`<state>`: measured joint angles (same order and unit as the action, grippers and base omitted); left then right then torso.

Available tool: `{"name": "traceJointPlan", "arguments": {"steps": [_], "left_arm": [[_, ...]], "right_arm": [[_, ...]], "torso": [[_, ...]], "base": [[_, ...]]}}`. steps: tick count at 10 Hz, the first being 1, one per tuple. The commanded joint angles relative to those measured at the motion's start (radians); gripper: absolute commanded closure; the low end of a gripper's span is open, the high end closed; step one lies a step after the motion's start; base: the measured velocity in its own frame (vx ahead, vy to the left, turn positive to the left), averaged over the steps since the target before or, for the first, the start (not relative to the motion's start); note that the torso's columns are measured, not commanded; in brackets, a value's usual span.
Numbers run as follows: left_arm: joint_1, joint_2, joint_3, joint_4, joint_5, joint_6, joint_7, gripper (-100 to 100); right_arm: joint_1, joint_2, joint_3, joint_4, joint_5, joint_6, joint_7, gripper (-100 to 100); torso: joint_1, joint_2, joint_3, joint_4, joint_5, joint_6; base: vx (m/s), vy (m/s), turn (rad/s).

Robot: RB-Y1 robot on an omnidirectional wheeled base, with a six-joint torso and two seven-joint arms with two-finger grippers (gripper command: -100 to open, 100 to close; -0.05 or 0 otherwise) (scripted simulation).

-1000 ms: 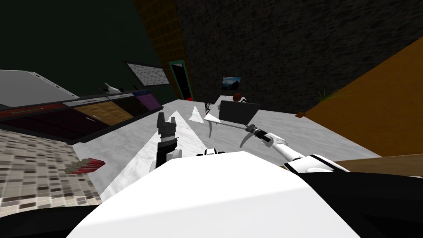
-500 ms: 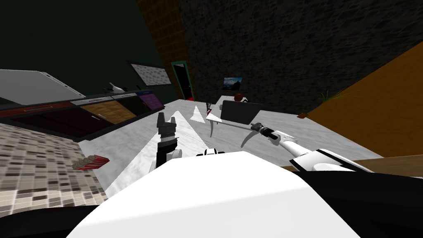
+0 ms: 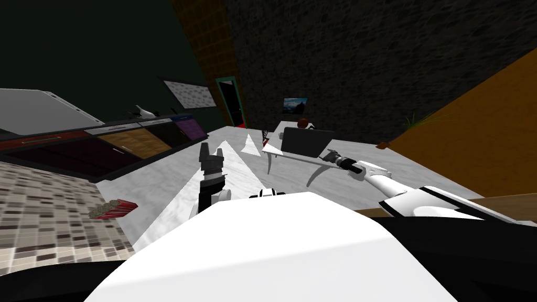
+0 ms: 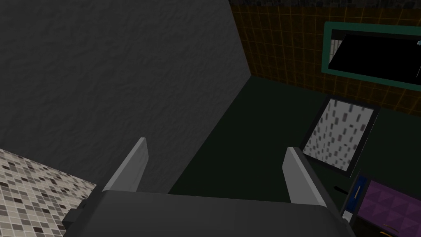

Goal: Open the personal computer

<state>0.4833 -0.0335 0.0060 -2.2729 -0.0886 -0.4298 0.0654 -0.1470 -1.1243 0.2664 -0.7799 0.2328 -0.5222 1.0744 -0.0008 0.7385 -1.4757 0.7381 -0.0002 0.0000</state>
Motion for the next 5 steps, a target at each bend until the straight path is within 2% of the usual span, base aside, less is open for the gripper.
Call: {"name": "traceJointPlan", "arguments": {"steps": [1,3,5], "left_arm": [[0.000,0.000,0.000,0.000,0.000,0.000,0.000,0],[0.000,0.000,0.000,0.000,0.000,0.000,0.000,0],[0.000,0.000,0.000,0.000,0.000,0.000,0.000,0]], "right_arm": [[-0.010,-0.054,0.003,-0.011,0.009,-0.004,0.029,-100],[-0.016,-0.112,0.003,-0.023,0.016,-0.011,0.052,-100],[-0.018,-0.138,0.004,-0.029,0.019,-0.014,0.063,-100]], "torso": [[0.001,0.000,0.000,0.000,0.000,0.000],[0.001,0.000,0.000,0.000,0.000,0.000],[0.000,-0.001,0.000,0.000,0.000,0.000]], "base": [[0.009,0.055,-0.030],[0.007,0.058,-0.030],[0.010,0.044,-0.019]]}}
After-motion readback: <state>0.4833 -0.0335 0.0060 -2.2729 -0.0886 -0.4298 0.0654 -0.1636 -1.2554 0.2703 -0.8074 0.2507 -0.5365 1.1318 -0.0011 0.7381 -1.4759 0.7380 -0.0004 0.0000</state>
